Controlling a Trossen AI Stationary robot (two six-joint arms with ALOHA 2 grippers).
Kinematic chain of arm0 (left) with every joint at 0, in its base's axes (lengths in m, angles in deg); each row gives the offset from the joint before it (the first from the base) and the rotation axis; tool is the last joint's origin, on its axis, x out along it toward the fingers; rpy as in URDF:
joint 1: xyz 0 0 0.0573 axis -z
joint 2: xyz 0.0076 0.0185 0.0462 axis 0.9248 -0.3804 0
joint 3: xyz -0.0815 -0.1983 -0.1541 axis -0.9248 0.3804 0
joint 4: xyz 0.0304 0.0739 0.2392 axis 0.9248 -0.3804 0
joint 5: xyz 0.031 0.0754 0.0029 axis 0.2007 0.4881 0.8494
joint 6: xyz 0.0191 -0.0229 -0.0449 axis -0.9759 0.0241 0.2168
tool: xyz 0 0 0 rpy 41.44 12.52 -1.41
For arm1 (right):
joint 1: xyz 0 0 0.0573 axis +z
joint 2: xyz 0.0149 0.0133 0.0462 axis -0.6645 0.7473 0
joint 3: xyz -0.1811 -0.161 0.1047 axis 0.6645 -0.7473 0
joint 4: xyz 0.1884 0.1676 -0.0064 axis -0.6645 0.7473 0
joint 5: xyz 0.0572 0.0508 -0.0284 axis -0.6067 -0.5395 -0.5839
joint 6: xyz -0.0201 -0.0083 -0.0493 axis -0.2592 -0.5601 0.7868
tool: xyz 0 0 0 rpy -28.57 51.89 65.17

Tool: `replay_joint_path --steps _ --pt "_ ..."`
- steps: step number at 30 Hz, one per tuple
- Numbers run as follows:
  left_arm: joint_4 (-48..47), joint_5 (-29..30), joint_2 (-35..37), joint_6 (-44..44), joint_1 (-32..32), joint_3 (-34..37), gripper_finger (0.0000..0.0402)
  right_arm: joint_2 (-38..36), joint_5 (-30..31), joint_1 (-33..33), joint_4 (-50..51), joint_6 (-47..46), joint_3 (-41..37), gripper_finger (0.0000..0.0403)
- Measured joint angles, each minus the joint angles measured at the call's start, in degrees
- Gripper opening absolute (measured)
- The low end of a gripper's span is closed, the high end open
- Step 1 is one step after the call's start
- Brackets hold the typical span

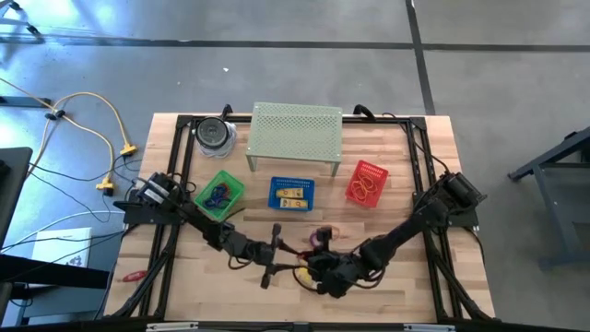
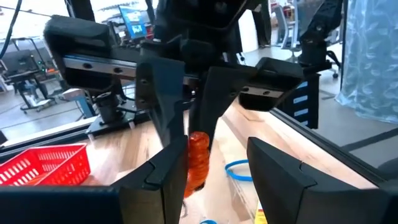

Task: Pick & Place Office Desk Supplies
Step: Put the orange spring keychain into the green bin

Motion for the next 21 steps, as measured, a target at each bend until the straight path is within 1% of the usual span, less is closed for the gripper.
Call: replay_joint_path --steps 4,13,17,21 --pt "-0.07 0.18 0.00 0.25 -0.58 0.00 0.0158 -0.04 -0.22 -0.09 -0.91 0.99 0.00 0.0007" --pt "-0.12 0.16 0.00 5.74 -2.35 0.00 0.0154 -0.09 -0.77 0.04 -1.98 1.29 0.02 0.0007" --pt "-0.12 0.16 0.00 6.16 -2.42 0.00 0.0135 -0.09 -0.79 0.06 -1.83 1.31 0.02 0.0007" --pt "-0.12 0.24 0.00 5.95 -2.25 0.00 0.0105 -0.09 -0.79 0.04 -1.40 1.11 0.02 0.0007"
